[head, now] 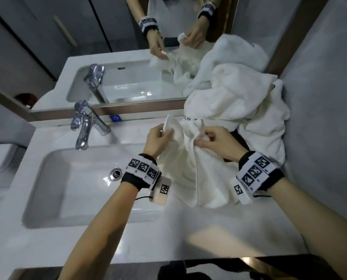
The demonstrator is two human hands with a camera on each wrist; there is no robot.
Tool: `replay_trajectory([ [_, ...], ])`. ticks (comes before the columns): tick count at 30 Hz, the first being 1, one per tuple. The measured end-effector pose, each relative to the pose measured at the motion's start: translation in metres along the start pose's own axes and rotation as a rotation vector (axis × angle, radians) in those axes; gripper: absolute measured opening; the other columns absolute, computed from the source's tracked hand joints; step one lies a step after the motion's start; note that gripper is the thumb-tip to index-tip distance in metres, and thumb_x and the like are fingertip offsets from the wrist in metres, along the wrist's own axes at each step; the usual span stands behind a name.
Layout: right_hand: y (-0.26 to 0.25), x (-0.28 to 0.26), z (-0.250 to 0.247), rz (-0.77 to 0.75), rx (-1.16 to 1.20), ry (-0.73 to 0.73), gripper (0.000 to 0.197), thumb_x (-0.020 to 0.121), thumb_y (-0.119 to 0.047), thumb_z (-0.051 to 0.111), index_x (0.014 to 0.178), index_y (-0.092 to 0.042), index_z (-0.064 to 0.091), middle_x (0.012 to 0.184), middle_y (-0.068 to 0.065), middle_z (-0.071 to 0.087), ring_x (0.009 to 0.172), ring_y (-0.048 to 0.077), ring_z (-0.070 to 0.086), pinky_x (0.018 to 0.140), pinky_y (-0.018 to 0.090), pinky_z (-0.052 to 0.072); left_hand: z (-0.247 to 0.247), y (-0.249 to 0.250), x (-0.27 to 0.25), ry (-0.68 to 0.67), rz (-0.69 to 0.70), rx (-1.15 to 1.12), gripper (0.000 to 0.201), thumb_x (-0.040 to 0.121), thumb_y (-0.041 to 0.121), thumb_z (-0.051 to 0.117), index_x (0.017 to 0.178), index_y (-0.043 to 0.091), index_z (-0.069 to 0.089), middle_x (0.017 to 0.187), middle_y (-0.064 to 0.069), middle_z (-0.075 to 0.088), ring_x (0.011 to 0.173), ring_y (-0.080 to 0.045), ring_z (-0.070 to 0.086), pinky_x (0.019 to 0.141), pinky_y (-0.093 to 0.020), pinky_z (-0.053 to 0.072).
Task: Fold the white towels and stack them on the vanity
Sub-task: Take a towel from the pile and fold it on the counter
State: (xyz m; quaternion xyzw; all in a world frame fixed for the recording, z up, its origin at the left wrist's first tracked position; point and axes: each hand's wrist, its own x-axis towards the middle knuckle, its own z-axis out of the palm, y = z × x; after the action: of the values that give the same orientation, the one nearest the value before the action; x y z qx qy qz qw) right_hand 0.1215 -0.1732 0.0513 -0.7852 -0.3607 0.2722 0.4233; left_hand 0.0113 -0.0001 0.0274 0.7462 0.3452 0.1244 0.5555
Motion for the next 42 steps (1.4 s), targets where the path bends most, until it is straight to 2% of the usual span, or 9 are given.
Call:
replay_trajectory([
  [3,-0.02,0.005,0.0,-0.04,0.066,0.032,0.031,0.072,-0.033,0.078,0.081,-0.005,0.067,0.083,0.023,0.068,0.072,0.018,0.056,0.07,0.038,0.047,0.004,0.022,-0.027,-0.094,0.05,-0.165,0.024,0.094,0.018,0.052,0.098,-0.004,0.06,0.083,-0.015,0.059,0.076,-0.023,0.055,0.068,-0.038,0.046],
  [7,-0.034,0.01,-0.003,-0.059,0.059,0.094,0.039,0.062,-0.043,0.082,0.074,-0.018,0.056,0.057,0.004,0.061,0.052,0.0,0.045,0.053,0.014,0.036,0.003,0.043,-0.053,-0.177,0.134,-0.226,0.026,0.098,0.02,0.047,0.11,0.003,0.062,0.102,-0.024,0.066,0.088,-0.024,0.062,0.076,-0.038,0.049],
  [11,-0.037,0.011,-0.008,-0.04,0.06,0.101,0.048,0.057,-0.048,0.083,0.079,-0.028,0.045,0.057,0.0,0.063,0.043,0.001,0.042,0.055,0.021,0.036,0.003,0.045,-0.067,-0.214,0.128,-0.209,0.029,0.101,0.021,0.039,0.109,0.006,0.062,0.097,-0.01,0.066,0.087,-0.016,0.06,0.078,-0.032,0.047],
  [19,-0.025,0.008,-0.007,0.01,0.084,-0.01,0.044,0.053,-0.058,0.078,0.086,-0.032,0.066,0.082,-0.006,0.072,0.082,0.008,0.067,0.079,0.025,0.05,0.008,0.04,-0.09,-0.228,0.118,-0.254,0.021,0.098,0.02,0.046,0.102,0.006,0.061,0.086,-0.01,0.057,0.075,-0.017,0.054,0.069,-0.027,0.044],
  [23,-0.023,0.004,-0.007,-0.06,0.068,-0.128,0.019,0.066,-0.036,0.081,0.066,-0.03,0.063,0.071,-0.014,0.063,0.073,0.003,0.058,0.076,0.025,0.043,0.006,0.039,-0.097,-0.213,0.096,-0.221,0.025,0.1,0.008,0.038,0.114,-0.007,0.052,0.098,-0.014,0.055,0.084,-0.023,0.053,0.074,-0.027,0.044],
  [28,-0.023,-0.008,-0.013,-0.156,-0.06,-0.292,0.013,0.085,-0.02,0.068,0.08,-0.009,0.064,0.089,-0.002,0.058,0.079,0.001,0.047,0.071,0.004,0.035,-0.008,0.043,-0.098,-0.083,0.044,-0.138,0.026,0.095,0.001,0.031,0.084,0.012,0.052,0.077,0.001,0.051,0.067,-0.003,0.05,0.057,-0.009,0.039],
  [32,-0.032,-0.016,-0.004,-0.194,-0.119,-0.317,0.02,0.094,-0.018,0.054,0.078,-0.012,0.044,0.073,0.001,0.04,0.069,0.013,0.037,0.066,0.028,0.03,-0.012,0.054,-0.096,-0.06,0.057,-0.051,0.018,0.097,0.01,0.032,0.085,0.01,0.045,0.08,0.0,0.048,0.071,-0.007,0.046,0.063,-0.015,0.039],
  [36,-0.054,-0.017,-0.009,-0.267,-0.05,-0.154,0.025,0.097,-0.02,0.047,0.077,-0.016,0.034,0.07,-0.005,0.032,0.062,0.008,0.03,0.056,0.018,0.029,-0.012,0.084,-0.091,-0.05,0.154,0.039,0.026,0.101,0.03,0.033,0.103,0.008,0.048,0.1,-0.006,0.054,0.091,-0.017,0.051,0.082,-0.032,0.045],
  [42,-0.058,-0.012,-0.039,-0.208,0.084,-0.163,0.04,0.083,-0.029,0.07,0.116,-0.009,0.059,0.112,0.001,0.067,0.101,0.014,0.064,0.089,0.029,0.052,-0.018,0.148,-0.084,-0.039,0.367,-0.057,0.025,0.101,0.027,0.037,0.077,0.022,0.036,0.078,0.004,0.04,0.074,-0.008,0.042,0.069,-0.021,0.037],
])
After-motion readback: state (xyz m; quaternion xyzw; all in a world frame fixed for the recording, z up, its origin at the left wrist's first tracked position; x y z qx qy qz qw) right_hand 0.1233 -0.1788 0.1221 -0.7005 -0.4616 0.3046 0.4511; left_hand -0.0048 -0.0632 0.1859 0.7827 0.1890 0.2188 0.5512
